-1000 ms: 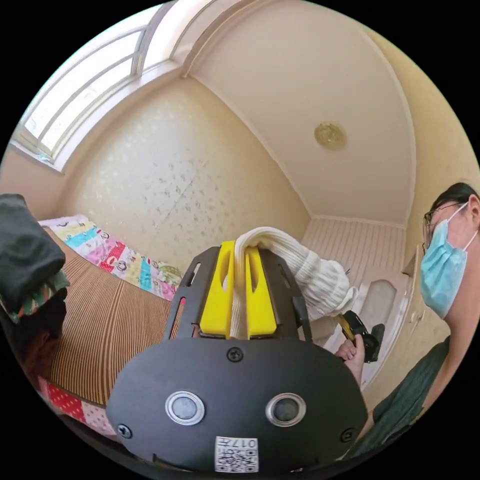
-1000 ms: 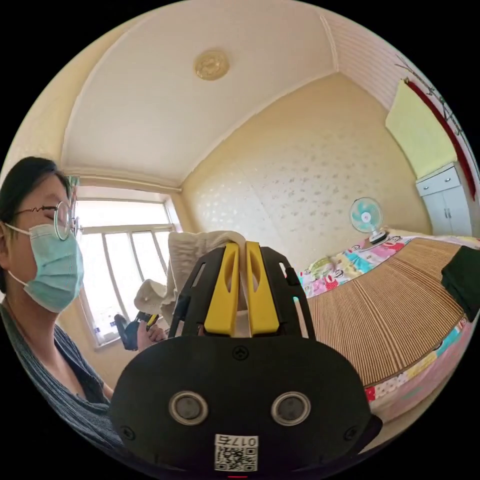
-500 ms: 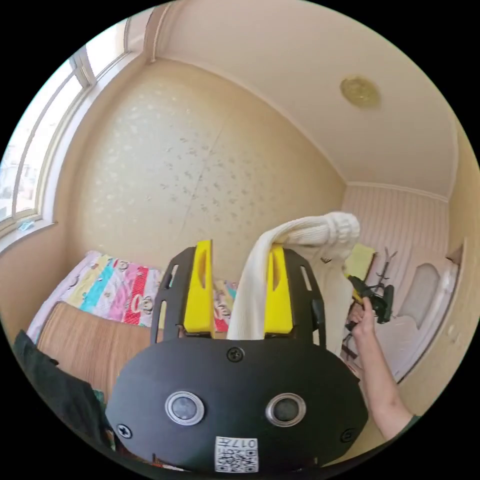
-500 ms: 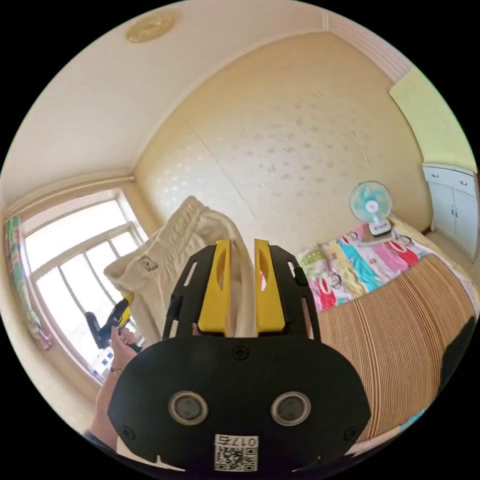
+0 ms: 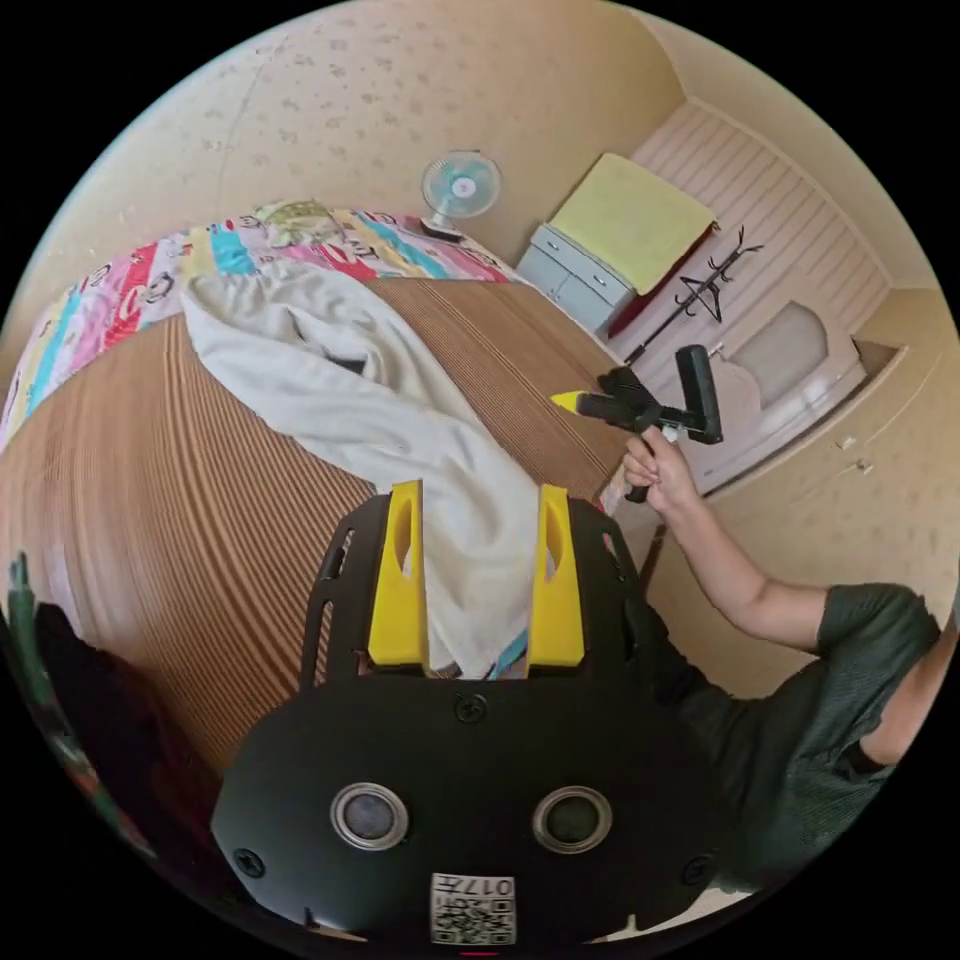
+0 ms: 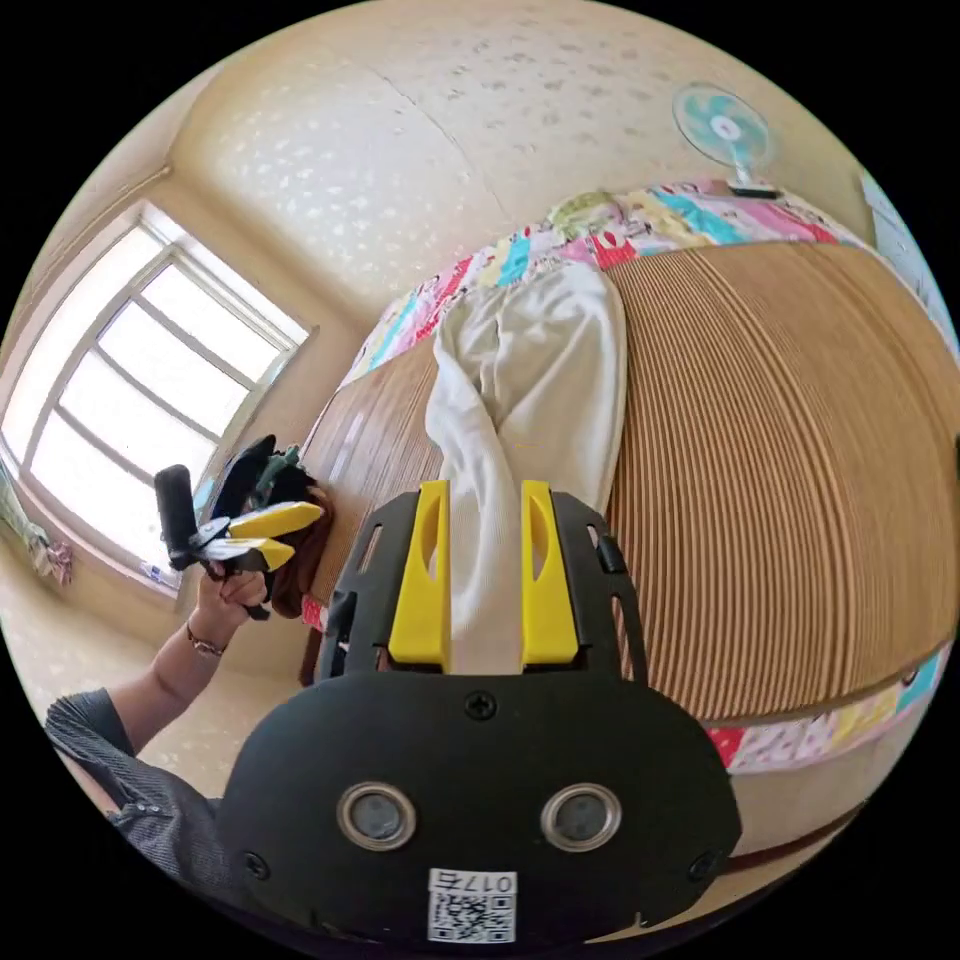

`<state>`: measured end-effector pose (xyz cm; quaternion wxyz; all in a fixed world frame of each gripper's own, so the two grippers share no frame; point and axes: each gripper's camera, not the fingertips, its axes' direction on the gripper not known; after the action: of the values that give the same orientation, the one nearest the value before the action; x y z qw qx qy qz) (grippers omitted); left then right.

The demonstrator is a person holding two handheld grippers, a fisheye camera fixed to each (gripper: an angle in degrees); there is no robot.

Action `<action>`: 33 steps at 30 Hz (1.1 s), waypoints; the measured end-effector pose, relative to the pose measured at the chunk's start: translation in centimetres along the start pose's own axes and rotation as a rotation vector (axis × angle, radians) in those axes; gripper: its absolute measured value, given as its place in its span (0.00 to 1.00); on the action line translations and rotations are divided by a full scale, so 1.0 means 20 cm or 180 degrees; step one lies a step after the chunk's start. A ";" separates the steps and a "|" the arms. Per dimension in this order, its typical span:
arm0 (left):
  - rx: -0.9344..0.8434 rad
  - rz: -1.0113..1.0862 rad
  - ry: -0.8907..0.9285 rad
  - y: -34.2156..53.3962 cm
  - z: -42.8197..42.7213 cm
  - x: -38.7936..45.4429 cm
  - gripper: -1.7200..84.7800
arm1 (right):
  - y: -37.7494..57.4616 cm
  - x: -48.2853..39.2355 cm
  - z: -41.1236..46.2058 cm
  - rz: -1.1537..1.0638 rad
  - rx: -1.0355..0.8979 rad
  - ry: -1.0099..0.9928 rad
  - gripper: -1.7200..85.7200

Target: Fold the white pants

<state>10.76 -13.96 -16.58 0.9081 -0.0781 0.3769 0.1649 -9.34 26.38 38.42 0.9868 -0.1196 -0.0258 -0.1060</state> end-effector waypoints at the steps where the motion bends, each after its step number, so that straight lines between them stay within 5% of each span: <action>1: 0.0001 0.0091 0.0088 0.03 0.05 0.06 0.21 | 0.08 0.04 0.00 0.0073 0.0027 -0.0011 0.13; 3: -0.0036 0.0358 0.0341 0.12 0.21 0.23 0.21 | 0.34 0.13 -0.04 0.0208 0.0123 0.0039 0.13; 7: -0.0015 0.0319 -0.0477 0.14 0.33 0.32 0.24 | 0.57 0.11 -0.09 0.0003 0.0060 0.0322 0.13; 10: -0.0668 0.0295 -0.0143 0.09 0.57 0.24 0.24 | 0.68 0.16 -0.19 0.0070 0.0101 0.0298 0.12; 13: -0.0737 -0.0097 -0.0411 0.13 0.64 0.08 0.19 | 0.70 0.27 -0.25 0.0178 0.0115 0.0168 0.10; 15: -0.0773 -0.0162 0.0100 0.18 0.56 -0.02 0.09 | 0.69 0.33 -0.29 0.0235 0.0050 0.0021 0.09; 16: -0.0682 -0.0206 0.0269 0.21 0.52 -0.05 0.06 | 0.70 0.33 -0.32 0.0221 0.0077 0.0002 0.10; 20: 0.1250 -0.0431 0.1677 0.59 -0.03 -0.25 0.01 | 0.69 0.39 -0.48 0.0021 0.0209 -0.0118 0.13; 28: 0.2683 -0.1050 0.2065 1.50 -0.61 -0.51 0.01 | 0.65 0.64 -0.65 0.0269 0.0337 -0.0430 0.15; 30: 0.2806 -0.1540 0.1622 1.80 -0.71 -0.57 0.01 | 0.63 0.69 -0.65 0.0288 0.0219 -0.0349 0.16; 33: 0.2255 -0.1886 0.0696 1.97 -0.78 -0.54 0.01 | 0.61 0.70 -0.64 0.0234 0.0135 -0.0378 0.16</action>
<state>-20.82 16.12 -20.55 0.8418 0.1154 0.4648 -0.2492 7.35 32.03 24.21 0.9891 -0.1057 -0.0822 -0.0619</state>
